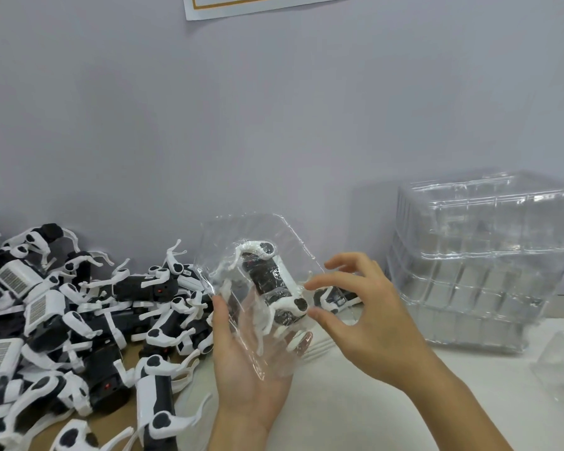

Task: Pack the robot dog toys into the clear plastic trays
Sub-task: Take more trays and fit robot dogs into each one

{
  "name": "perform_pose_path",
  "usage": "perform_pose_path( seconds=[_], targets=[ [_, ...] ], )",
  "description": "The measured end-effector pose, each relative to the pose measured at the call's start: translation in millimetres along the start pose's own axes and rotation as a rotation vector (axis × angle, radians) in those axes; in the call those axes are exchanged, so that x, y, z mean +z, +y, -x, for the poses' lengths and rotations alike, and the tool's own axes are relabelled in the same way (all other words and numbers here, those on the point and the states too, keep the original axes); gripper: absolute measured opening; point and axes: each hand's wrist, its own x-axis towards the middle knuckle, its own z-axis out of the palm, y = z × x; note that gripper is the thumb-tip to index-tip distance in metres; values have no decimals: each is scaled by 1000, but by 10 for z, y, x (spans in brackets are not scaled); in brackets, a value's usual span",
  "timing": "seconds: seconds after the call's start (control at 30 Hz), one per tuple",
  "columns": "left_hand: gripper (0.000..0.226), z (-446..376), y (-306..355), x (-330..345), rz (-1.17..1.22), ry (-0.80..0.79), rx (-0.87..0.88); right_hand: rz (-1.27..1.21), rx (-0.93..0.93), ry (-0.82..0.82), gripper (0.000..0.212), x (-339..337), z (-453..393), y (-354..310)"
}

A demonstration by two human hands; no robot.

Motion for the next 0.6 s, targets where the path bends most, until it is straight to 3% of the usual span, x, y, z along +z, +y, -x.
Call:
perform_pose_path(
  seconds=[0.17,0.33,0.5,0.6],
  targets=[
    [62,11,39,52,-309,23,119,-75,14,142,21,-3,-44,34],
    [63,39,150,26,-989,90,317,-137,126,288,28,-101,-73,136],
    [86,48,168,-8,-1659,161,278,-154,179,442,36,-135,-101,144],
    [99,64,81,8,-1929,127,228,-97,149,431,36,-110,-102,130]
  ],
)
